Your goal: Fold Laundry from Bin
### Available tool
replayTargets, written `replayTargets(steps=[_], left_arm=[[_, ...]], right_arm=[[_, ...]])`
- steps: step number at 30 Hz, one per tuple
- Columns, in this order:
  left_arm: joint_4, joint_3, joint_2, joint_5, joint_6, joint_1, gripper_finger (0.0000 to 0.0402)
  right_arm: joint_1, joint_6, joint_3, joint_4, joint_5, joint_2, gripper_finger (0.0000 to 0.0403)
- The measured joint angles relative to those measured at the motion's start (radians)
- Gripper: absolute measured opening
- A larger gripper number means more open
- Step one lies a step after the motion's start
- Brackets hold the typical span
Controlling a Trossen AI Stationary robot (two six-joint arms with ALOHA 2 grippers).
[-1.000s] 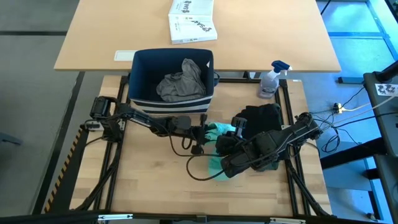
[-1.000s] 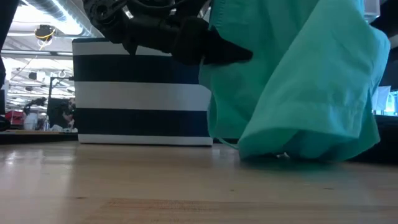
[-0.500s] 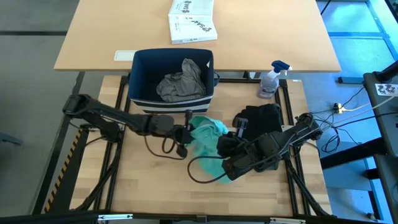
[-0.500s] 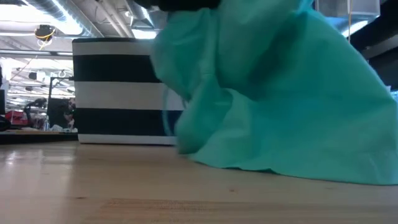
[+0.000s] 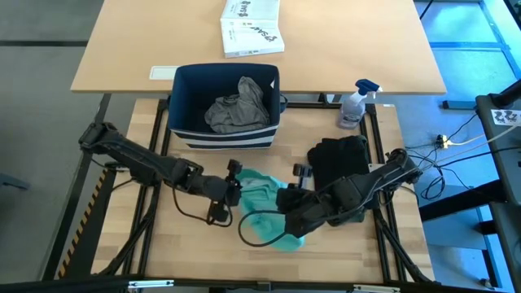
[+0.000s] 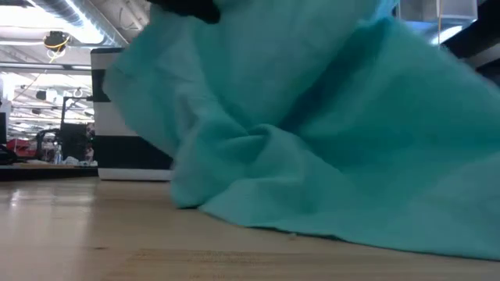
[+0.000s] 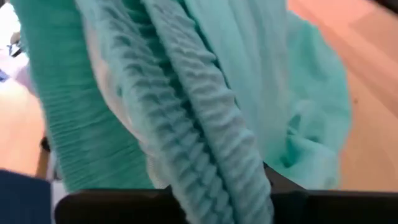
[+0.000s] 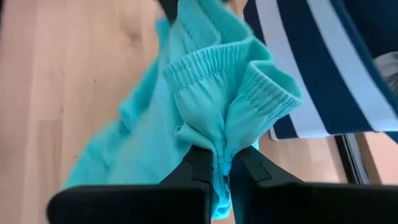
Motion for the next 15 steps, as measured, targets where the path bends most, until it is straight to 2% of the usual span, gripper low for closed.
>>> replayTargets(steps=[3,7,11,15], left_arm=[[-0.034,0.026,0.000,-0.024,-0.004,-0.013,0.0008],[-0.023,0.026,0.024,-0.002,0.016,0.020,0.0008],[-0.022,0.025,0.093,-0.006,0.046,0.079,0.0008],[-0.003,0.025,0.183,-0.008,0.095,0.125,0.0008]], right_arm=[[0.000,0.000,-0.056,0.001,0.005,0.000,0.0019],[0.001,0.000,-0.135,-0.007,0.087,0.000,0.0019],[0.000,0.006,-0.213,-0.029,0.174,0.000,0.0019],[-0.022,0.016,-0.306,-0.021,0.177,0.000,0.0019]])
